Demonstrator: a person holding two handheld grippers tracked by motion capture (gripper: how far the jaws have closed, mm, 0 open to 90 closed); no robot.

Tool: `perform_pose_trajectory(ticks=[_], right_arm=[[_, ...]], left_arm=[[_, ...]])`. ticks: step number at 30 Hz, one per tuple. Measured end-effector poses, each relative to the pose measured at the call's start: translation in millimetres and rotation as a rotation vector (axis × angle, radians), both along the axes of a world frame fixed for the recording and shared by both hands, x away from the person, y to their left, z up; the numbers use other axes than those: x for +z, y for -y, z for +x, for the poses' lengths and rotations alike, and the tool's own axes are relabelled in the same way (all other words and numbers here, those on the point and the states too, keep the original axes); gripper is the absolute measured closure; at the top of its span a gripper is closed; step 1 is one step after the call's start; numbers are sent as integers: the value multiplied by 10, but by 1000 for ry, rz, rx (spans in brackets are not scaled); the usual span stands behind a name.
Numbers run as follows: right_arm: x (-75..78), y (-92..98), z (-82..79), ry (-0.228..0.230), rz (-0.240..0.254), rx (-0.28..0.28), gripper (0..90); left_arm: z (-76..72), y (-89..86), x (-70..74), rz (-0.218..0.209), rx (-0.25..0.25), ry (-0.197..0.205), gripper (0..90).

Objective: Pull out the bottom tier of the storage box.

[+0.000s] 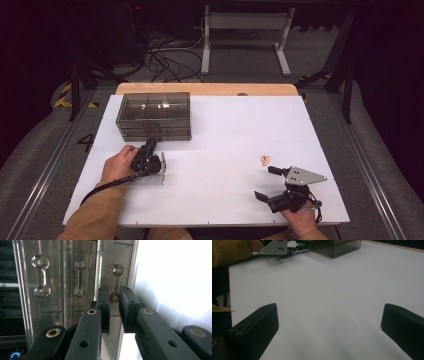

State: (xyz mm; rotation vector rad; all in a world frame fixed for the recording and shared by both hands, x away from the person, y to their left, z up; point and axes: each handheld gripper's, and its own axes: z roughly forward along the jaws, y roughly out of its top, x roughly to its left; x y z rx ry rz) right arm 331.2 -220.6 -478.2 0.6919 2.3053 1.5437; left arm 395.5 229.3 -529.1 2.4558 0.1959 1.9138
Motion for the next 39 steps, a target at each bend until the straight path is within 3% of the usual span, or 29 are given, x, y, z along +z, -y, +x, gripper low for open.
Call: perform_pose_trajectory(ticks=[19,20,26,28,34,39], right_arm=[[-1,0,4,-3,0,0,20],[-1,-1,4,-4,0,0,20],[-1,0,5,-4,1,0,20],[-1,1,5,-4,1,0,20],[-1,1,4,-4,1,0,20],[-1,0,5,-4,1,0,20]], left_arm=[[-97,17,27,-1,-8,-36,766],[-99,14,49,-10,-10,-59,736],[-124,5,126,-49,-31,-99,621],[-131,4,143,-51,-33,-105,606],[-186,-1,287,-135,-50,-167,562],[-240,-1,369,-173,-65,-184,527]])
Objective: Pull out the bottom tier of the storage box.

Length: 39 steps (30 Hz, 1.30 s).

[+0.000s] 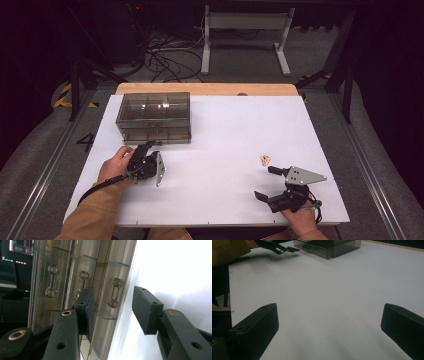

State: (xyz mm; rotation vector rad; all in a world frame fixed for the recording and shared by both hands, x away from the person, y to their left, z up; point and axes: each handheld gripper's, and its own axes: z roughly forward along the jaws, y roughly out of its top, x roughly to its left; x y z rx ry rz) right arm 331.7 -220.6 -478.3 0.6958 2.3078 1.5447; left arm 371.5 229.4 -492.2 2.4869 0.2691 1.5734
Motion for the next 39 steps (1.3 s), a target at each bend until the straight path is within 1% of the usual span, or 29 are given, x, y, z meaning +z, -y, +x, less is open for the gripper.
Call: perform_pose_trajectory(ticks=[1,4,5,6,8,9,10,11,12,13,15,16,17,18,19,20,21,23,26,27,28,30,31,32,34,35,36,37,39], right_arm=[[0,0,0,0,0,0,20],[0,-1,0,0,0,0,20],[0,-1,0,0,0,0,20],[0,0,0,0,0,0,20],[0,0,0,0,0,0,20],[0,0,0,0,-1,1,20],[0,0,0,0,-1,1,20],[0,0,0,0,0,1,20],[0,0,0,0,-1,1,20],[0,0,0,0,-1,1,20],[0,-1,0,0,-1,3,20],[0,-1,0,0,-1,3,20],[0,-1,0,0,-1,3,20],[0,-1,0,0,-1,3,20],[0,-1,0,0,-1,3,20],[0,-1,0,0,-1,4,20],[0,-1,0,0,-1,4,20],[0,-1,1,0,-1,4,20],[1,-1,1,0,-3,5,20],[0,-2,2,-1,-2,5,20],[0,-2,2,-1,-2,5,20],[0,-5,-1,-8,0,4,20],[-1,-5,1,-7,0,4,20],[0,-4,1,-7,1,4,20],[-1,-4,2,-6,0,4,20],[-1,-3,2,-6,1,4,20],[-1,-3,2,-6,1,4,20],[-1,-3,2,-7,1,4,20],[-1,-3,2,-7,1,4,20]], left_arm=[[0,0,0,0,0,0,522],[-42,-8,74,-43,-14,-17,506],[-42,-8,74,-43,-14,-17,505],[-53,-10,91,-66,-13,-25,505],[-65,-19,120,-92,-24,-37,504],[-82,-27,152,-119,-31,-53,503],[-82,-27,152,-119,-31,-53,502],[-94,-35,189,-153,-42,-76,496],[-99,-39,205,-180,-46,-87,495],[-99,-39,205,-180,-46,-87,496],[-100,-62,266,-235,-67,-118,496],[-100,-62,266,-235,-67,-118,498],[-108,-81,286,-274,-62,-143,498],[-103,-90,297,-294,-69,-146,498],[-107,-101,311,-307,-64,-161,501],[-104,-113,328,-319,-66,-162,504],[-104,-125,341,-343,-66,-179,504],[-97,-138,362,-353,-75,-185,504],[-88,-180,410,-409,-79,-217,504],[-81,-208,432,-445,-79,-234,505],[-81,-208,432,-445,-79,-234,504],[-65,-243,451,-487,-83,-252,504],[-54,-276,476,-525,-84,-266,504],[-54,-276,476,-525,-84,-266,500],[-42,-313,506,-568,-82,-277,498],[-31,-344,527,-604,-76,-288,495],[-31,-344,527,-604,-76,-288,474],[-18,-375,543,-645,-70,-301,447],[-14,-391,551,-657,-68,-302,442]])
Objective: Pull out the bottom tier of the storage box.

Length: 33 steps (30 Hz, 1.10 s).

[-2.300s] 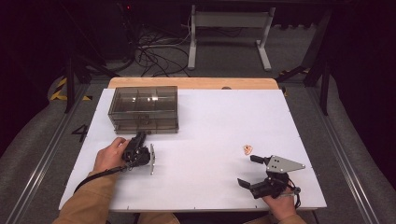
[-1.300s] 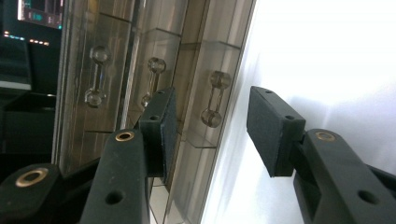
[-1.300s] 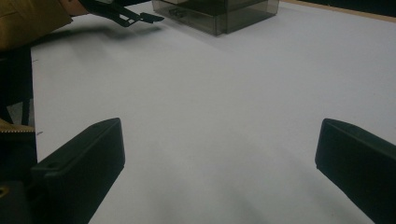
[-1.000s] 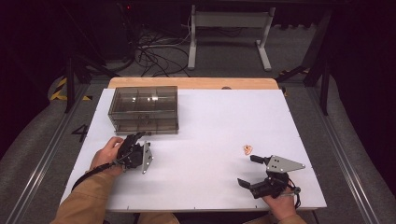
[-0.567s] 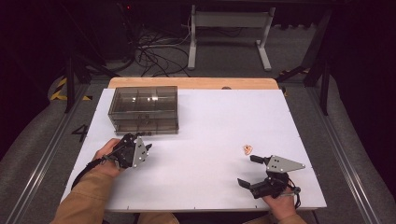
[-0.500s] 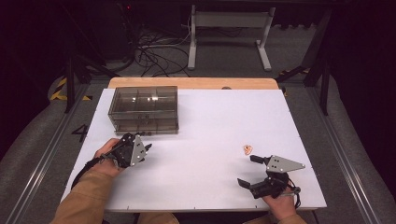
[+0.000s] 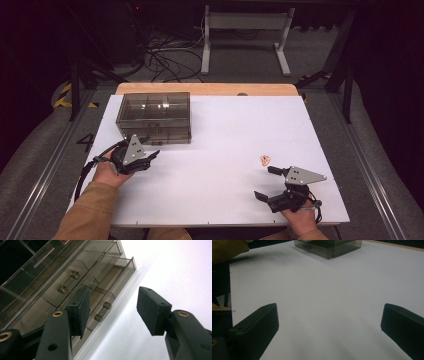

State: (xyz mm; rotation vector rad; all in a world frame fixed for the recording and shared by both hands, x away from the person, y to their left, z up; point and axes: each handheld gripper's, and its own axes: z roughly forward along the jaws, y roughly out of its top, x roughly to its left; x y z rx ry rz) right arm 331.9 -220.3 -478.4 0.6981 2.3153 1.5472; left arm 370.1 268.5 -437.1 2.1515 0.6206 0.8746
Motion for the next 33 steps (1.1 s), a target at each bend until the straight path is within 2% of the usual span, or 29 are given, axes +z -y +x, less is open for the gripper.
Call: perform_pose_trajectory(ticks=[1,2,3,4,5,7,11,12,13,16,22,25,31,33], right_arm=[[0,0,0,0,0,-1,20],[0,1,-1,-1,1,-1,20],[0,1,-1,-1,1,-1,20],[1,1,0,-1,1,-1,20],[1,1,0,-1,1,-1,20],[2,1,-1,-5,2,-1,20],[1,1,0,-2,2,0,20],[0,1,1,-2,1,0,20],[0,1,1,-2,1,0,20],[2,-1,-3,-6,6,1,20],[0,0,0,-1,0,4,20],[0,0,-1,-2,0,6,21],[1,-2,-4,-6,2,6,21],[2,-5,-6,-7,3,6,21]], left_arm=[[3,-13,6,-12,5,-2,424],[19,-40,17,-37,-4,-24,463],[19,-40,17,-37,-4,-24,480],[37,-76,29,-62,-13,-45,502],[37,-76,29,-62,-13,-45,510],[58,-124,44,-97,-13,-61,510],[86,-172,56,-131,-24,-84,501],[109,-211,62,-157,-35,-104,495],[109,-211,62,-157,-35,-104,480],[133,-281,81,-196,-23,-112,445],[178,-330,84,-202,9,-104,433],[234,-368,70,-222,19,-139,432],[306,-406,53,-223,26,-165,464],[343,-415,46,-219,25,-185,464]])
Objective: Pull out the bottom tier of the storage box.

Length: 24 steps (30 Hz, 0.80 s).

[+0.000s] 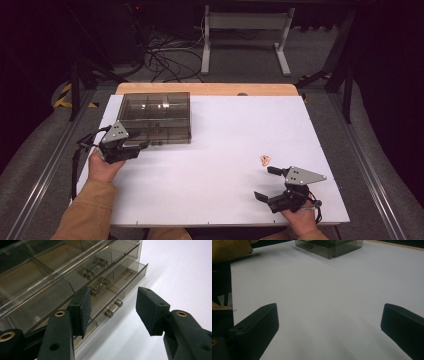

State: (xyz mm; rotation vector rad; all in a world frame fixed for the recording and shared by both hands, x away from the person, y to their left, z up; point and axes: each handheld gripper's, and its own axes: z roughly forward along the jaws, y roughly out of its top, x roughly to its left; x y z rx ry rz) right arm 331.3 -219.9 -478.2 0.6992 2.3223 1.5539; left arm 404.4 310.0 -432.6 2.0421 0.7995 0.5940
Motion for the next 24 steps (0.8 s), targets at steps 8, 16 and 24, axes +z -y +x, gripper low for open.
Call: perform_pose_trajectory(ticks=[8,16,24], right_arm=[[-3,1,5,8,-8,2,21],[-3,-2,3,6,-7,2,21],[-3,-2,1,1,-5,3,21]], left_arm=[[124,-9,-41,44,7,-28,510],[240,90,-160,117,-11,-58,521],[303,134,-250,139,-20,-92,528]])
